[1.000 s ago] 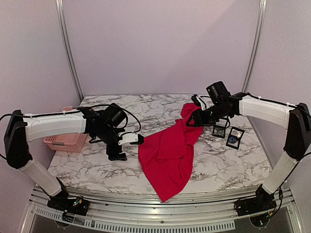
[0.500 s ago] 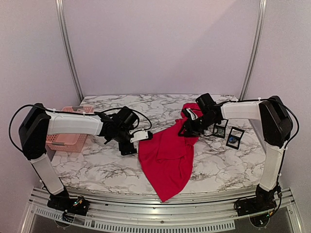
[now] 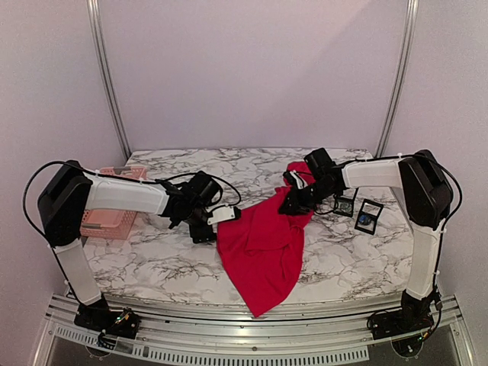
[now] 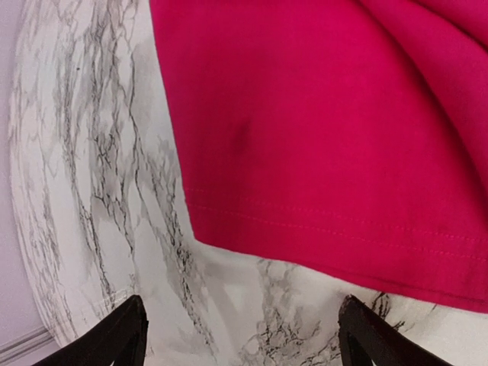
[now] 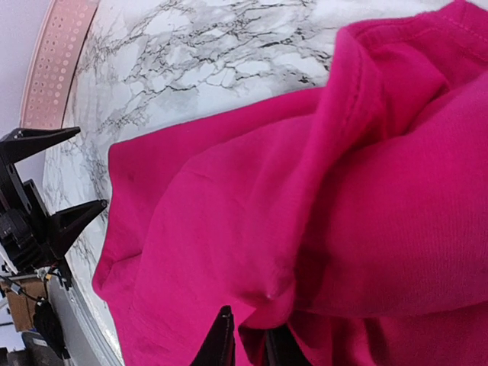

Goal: Pin the brooch onto the clothing

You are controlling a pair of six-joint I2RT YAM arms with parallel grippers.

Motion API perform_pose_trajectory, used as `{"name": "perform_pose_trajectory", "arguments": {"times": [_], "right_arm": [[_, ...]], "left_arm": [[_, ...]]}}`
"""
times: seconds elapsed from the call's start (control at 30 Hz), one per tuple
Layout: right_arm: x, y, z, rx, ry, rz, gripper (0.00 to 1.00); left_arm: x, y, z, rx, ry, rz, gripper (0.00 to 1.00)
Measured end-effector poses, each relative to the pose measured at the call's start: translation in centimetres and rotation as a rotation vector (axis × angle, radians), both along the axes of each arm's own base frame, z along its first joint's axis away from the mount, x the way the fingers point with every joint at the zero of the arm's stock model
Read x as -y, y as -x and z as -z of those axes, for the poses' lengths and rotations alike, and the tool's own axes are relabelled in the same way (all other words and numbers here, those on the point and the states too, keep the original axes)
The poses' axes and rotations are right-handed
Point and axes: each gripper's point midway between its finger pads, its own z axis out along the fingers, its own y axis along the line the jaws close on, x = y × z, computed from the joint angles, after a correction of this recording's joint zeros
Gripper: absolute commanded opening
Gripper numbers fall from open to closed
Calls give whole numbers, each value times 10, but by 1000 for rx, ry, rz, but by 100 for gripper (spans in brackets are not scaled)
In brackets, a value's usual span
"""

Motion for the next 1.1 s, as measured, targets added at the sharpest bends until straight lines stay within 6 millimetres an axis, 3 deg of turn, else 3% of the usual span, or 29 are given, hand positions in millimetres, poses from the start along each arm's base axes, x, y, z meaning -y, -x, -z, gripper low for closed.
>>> {"name": "perform_pose_trajectory", "arguments": {"times": [0.03,0.23,0.4,0.47,0.57,0.7,0.8,0.87,0.93,1.03,1.07,1.1], "right_arm": [[0,0,0,3,4,0,0],[-8,1,-10,-3,-33,-31,0],[-19,0,-50,30,-109,-66,0],[-19,-3,-87,92,-146,-68,0],[-10,-5,-166,230,-233,-58,0],[34,3,-264,422,-320,16,0],[59,15,-304,514,-339,60,0],[65,25,-313,533,-336,73,0],[70,29,-309,525,-317,91,0],[84,27,-287,478,-254,148,0],[90,24,-281,466,-234,168,0],[97,20,-273,453,-210,195,0]], "left_arm": [[1,-1,0,4,1,-1,86],[11,-17,-1,30,7,-13,86],[12,-46,-3,65,5,-59,87],[6,-67,-4,82,-2,-98,87],[-13,-115,-8,132,-12,-200,87],[-60,-168,-22,192,-25,-348,87],[-90,-184,-40,229,-24,-424,87],[-97,-180,-54,239,-16,-442,88],[-84,-158,-72,234,8,-400,91],[-22,-76,-97,174,68,-185,93],[11,-26,-107,124,117,-50,94],[40,5,-109,104,131,49,98]]}}
